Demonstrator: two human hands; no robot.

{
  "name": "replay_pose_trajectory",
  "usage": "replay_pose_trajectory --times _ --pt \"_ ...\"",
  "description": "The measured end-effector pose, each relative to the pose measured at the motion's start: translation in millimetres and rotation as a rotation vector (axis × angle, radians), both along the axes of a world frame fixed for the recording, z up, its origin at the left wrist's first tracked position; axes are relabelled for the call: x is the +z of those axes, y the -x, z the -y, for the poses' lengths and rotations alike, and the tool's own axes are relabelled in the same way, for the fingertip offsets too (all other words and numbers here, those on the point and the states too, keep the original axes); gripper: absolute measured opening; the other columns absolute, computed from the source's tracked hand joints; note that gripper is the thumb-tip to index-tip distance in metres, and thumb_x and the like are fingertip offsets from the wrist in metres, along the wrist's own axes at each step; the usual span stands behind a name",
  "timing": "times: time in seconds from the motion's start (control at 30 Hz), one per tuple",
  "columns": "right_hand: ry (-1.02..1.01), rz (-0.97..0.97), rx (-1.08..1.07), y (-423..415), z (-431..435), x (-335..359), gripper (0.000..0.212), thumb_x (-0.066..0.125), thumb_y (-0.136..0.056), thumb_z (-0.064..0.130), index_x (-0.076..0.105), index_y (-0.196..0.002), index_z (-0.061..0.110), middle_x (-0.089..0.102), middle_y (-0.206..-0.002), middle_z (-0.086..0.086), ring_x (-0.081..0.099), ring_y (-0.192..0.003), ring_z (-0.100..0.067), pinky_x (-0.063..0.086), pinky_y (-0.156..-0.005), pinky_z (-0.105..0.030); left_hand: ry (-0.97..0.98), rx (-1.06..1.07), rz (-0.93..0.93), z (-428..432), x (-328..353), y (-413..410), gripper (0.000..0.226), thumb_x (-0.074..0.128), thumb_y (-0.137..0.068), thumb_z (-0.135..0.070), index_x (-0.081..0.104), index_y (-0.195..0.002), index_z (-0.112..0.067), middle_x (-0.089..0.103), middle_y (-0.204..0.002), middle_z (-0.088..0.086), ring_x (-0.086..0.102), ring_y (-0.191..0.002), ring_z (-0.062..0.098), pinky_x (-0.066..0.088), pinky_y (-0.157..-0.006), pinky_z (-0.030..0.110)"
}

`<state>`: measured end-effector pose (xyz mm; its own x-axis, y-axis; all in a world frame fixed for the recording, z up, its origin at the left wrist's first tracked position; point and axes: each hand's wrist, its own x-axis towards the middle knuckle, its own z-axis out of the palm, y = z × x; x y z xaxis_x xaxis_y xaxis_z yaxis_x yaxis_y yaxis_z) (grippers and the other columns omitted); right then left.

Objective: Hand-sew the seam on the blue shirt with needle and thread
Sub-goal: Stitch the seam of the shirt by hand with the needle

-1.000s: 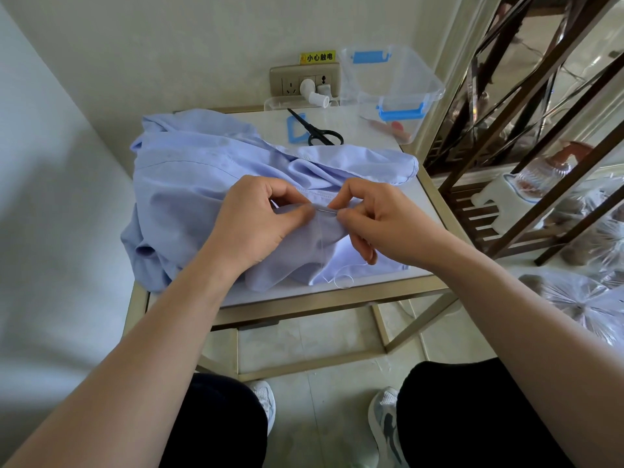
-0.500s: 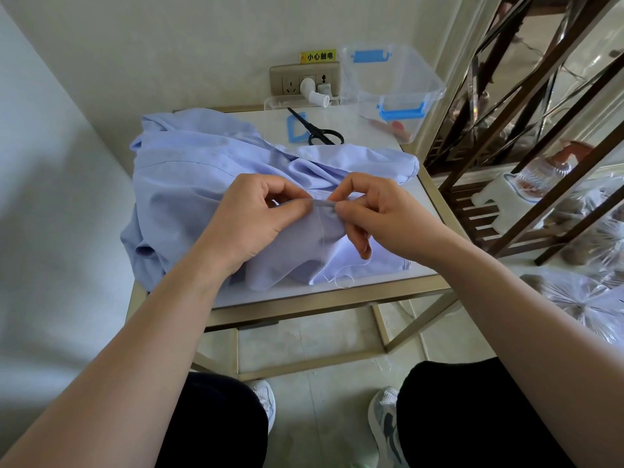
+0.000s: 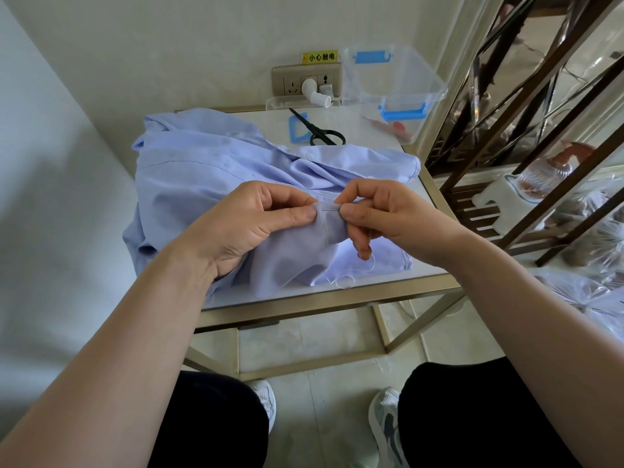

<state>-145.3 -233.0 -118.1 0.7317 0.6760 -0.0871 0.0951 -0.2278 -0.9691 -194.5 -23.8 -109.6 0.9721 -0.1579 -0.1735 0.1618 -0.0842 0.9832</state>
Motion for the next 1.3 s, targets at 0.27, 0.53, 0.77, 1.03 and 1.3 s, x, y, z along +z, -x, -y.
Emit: replay_pose_trajectory --times 0.27,0.53,0.77,1.03,1.3 --pt "-0.042 -0.026 0.044 4 -4 -1 0.013 0.046 -0.101 0.011 0.049 -0.090 0.007 0.064 -0.058 -0.001 0.060 -0.054 -0.016 0.049 -0.063 -0.022 0.057 -0.021 -0.054 0 -4 0 0.014 0.070 -0.071 -0.022 0.075 -0.082 -0.013 0.071 -0.080 0.003 0.065 -0.075 0.009 0.053 -0.072 0.017" --pt "-0.081 0.002 0.006 2 -6 0 0.005 0.050 -0.099 0.011 0.049 -0.104 0.009 0.065 -0.063 -0.005 0.063 -0.059 -0.021 0.053 -0.065 -0.026 0.125 0.042 -0.047 3 0 -1 0.008 0.071 -0.070 -0.023 0.075 -0.073 -0.017 0.071 -0.077 0.002 0.064 -0.073 0.010 0.053 -0.070 0.018" --pt "-0.153 0.054 -0.021 0 -6 -3 0.014 0.046 -0.099 -0.001 0.053 -0.102 0.011 0.066 -0.067 -0.003 0.064 -0.064 -0.017 0.054 -0.069 -0.026 0.163 0.079 -0.082 5 -3 -3 0.013 0.070 -0.071 -0.019 0.070 -0.079 -0.008 0.070 -0.077 0.006 0.064 -0.073 0.012 0.053 -0.068 0.019" --pt "-0.111 0.077 -0.063 -5 -1 -1 0.011 0.052 -0.097 -0.003 0.058 -0.098 0.006 0.068 -0.076 -0.009 0.067 -0.070 -0.017 0.055 -0.068 -0.026 0.150 0.086 -0.084 7 -2 -3 0.007 0.070 -0.074 -0.014 0.070 -0.078 -0.008 0.070 -0.072 0.002 0.064 -0.067 0.009 0.051 -0.064 0.017" --pt "-0.092 0.110 -0.071 -4 -4 0 0.006 0.055 -0.097 0.002 0.056 -0.101 0.006 0.074 -0.077 -0.005 0.070 -0.068 -0.017 0.054 -0.066 -0.026 0.033 0.067 -0.067 9 -4 -2 0.009 0.068 -0.087 -0.011 0.074 -0.080 -0.010 0.072 -0.080 0.007 0.064 -0.078 0.015 0.053 -0.073 0.023"
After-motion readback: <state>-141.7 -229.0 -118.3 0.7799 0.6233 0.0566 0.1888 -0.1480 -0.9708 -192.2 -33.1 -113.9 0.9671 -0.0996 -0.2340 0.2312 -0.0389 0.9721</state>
